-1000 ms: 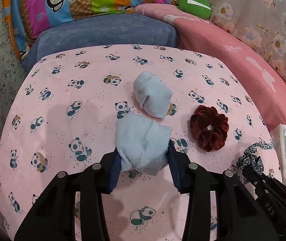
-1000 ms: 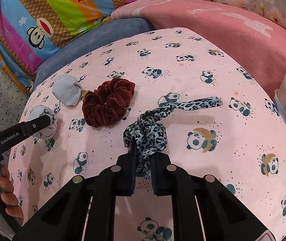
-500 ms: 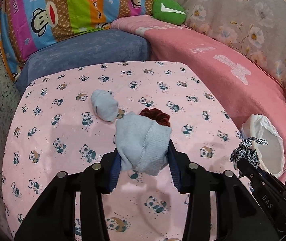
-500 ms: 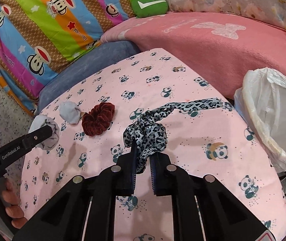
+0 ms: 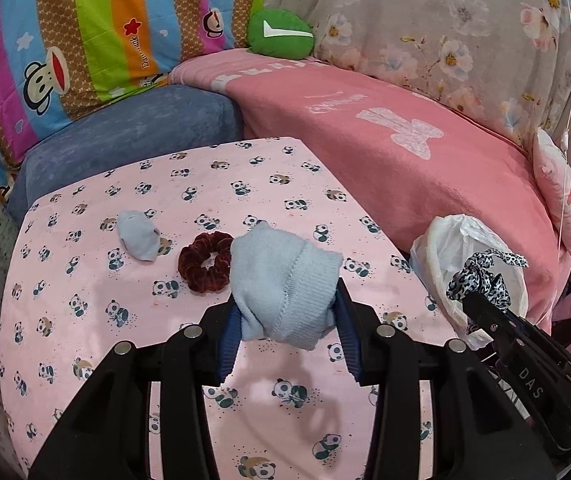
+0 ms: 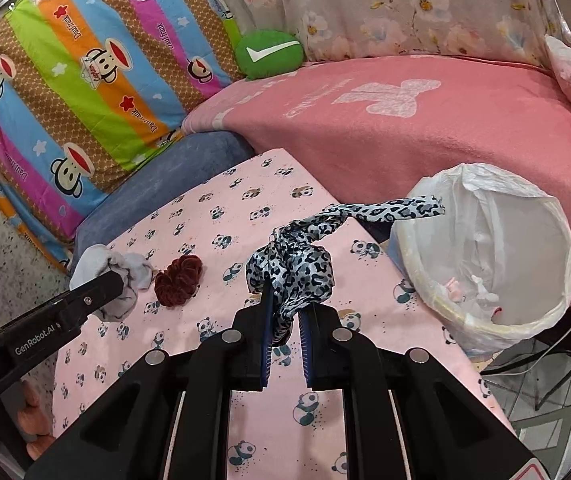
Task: Collect trash
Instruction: 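Carry the blue sock and leopard-print scrunchie in both grippers over the bin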
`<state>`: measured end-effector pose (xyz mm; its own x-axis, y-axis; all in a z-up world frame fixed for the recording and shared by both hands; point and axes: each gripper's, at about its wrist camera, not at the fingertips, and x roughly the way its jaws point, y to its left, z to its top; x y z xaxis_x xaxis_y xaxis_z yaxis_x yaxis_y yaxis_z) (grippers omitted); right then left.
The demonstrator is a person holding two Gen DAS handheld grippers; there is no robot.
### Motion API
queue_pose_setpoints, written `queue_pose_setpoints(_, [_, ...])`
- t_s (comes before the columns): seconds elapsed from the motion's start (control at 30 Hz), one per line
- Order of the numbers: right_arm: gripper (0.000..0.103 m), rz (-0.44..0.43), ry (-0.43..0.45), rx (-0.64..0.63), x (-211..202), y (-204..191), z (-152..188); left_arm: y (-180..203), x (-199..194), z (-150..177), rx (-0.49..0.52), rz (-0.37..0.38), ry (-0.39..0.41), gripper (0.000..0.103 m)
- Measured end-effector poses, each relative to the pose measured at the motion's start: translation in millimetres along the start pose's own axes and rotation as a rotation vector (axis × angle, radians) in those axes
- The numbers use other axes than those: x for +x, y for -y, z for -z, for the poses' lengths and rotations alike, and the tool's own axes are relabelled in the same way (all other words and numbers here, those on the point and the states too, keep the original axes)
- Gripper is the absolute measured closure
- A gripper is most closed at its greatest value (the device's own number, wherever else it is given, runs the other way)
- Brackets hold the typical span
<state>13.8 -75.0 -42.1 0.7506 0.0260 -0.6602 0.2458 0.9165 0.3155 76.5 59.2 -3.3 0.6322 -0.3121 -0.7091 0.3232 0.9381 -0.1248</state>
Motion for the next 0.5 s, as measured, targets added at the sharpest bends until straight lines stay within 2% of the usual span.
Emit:
queue_pose_setpoints(0.23, [0.091,0.019,0.022,0.021,-15.7,28.1,-7.7,31.6,0.3,-2.7,0.042,0.017,0.003,0.062])
queue_pose_setpoints(0.5, [0.091,0.035,0.052,0.036,-26.7,62.8,-18.7,79.4,7.9,-7.9,0.120,0.071,-0.011,0.062])
